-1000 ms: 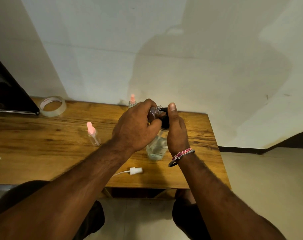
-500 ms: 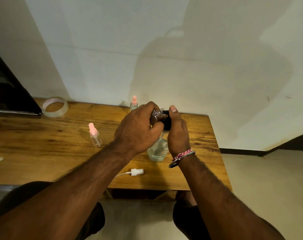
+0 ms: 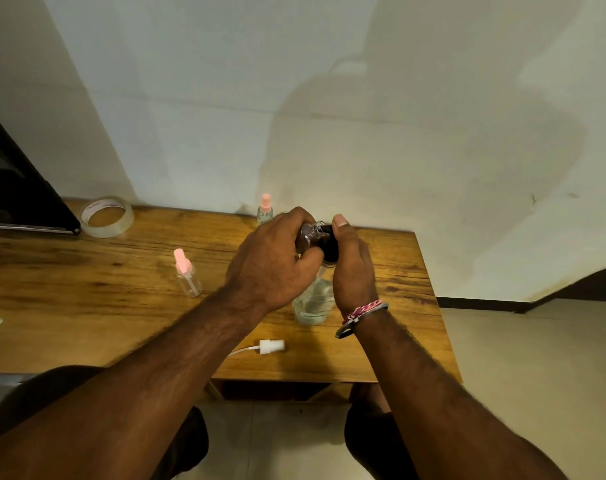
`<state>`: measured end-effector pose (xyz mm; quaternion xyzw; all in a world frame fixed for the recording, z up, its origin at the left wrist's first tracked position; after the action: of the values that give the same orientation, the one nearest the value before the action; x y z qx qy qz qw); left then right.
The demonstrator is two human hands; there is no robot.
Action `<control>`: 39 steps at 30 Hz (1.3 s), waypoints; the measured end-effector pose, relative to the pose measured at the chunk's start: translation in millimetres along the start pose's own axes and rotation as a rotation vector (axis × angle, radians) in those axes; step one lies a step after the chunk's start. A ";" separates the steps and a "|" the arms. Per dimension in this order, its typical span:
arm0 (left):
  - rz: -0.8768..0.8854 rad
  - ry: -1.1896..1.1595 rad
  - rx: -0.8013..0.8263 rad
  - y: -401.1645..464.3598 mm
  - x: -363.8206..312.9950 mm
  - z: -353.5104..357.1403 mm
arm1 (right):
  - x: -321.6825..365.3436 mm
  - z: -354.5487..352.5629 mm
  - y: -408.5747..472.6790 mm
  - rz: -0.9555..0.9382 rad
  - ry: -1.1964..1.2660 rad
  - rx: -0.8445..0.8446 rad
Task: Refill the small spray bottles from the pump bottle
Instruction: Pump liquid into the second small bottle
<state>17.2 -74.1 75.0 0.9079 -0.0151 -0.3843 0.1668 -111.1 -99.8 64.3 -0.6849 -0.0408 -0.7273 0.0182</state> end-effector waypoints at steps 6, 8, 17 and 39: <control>0.009 -0.006 -0.016 0.9 -2.7 -3.3 | 10.0 -1.6 -4.5 0.010 -0.009 0.059; 0.007 -0.010 -0.012 0.6 -2.9 -3.2 | 9.5 -2.3 -3.9 0.016 -0.012 0.070; 0.004 -0.028 -0.015 1.3 -1.9 -2.4 | 3.2 -1.9 -1.1 0.016 -0.003 0.039; -0.029 -0.108 -0.003 1.8 2.3 2.7 | -4.0 0.0 1.9 -0.023 -0.013 -0.003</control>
<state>17.1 -77.0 72.2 0.8857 -0.0102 -0.4351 0.1616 -110.7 -101.8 60.4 -0.6891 -0.0477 -0.7231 0.0083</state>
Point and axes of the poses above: each hand's wrist, its own y-axis towards the middle knuckle, its own z-axis out of the palm, x = y × z, the point moved 2 cm from there along y, towards the middle knuckle, and after that the axes turned 2 degrees about y, right-handed, at the moved point
